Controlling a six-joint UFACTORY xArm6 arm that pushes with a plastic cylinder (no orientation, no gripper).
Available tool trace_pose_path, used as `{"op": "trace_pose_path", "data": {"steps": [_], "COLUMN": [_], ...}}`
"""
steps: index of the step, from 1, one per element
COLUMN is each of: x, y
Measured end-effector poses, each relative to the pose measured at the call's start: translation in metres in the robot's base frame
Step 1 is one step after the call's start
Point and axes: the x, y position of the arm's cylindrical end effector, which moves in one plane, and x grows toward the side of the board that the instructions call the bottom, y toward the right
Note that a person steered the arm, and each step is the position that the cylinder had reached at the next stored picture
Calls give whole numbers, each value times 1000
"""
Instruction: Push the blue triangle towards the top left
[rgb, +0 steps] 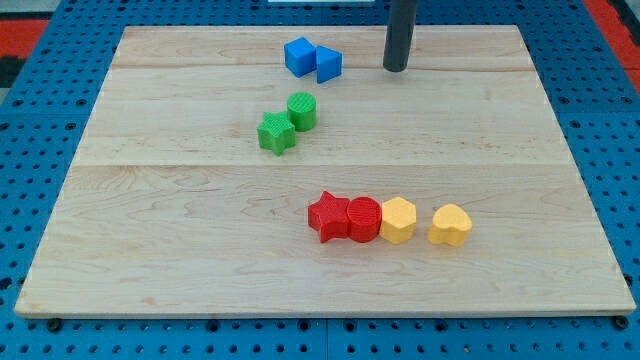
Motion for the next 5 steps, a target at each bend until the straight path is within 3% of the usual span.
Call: {"op": "trace_pose_path", "data": {"steps": [3, 5], "x": [2, -28], "y": [-70, -90]}}
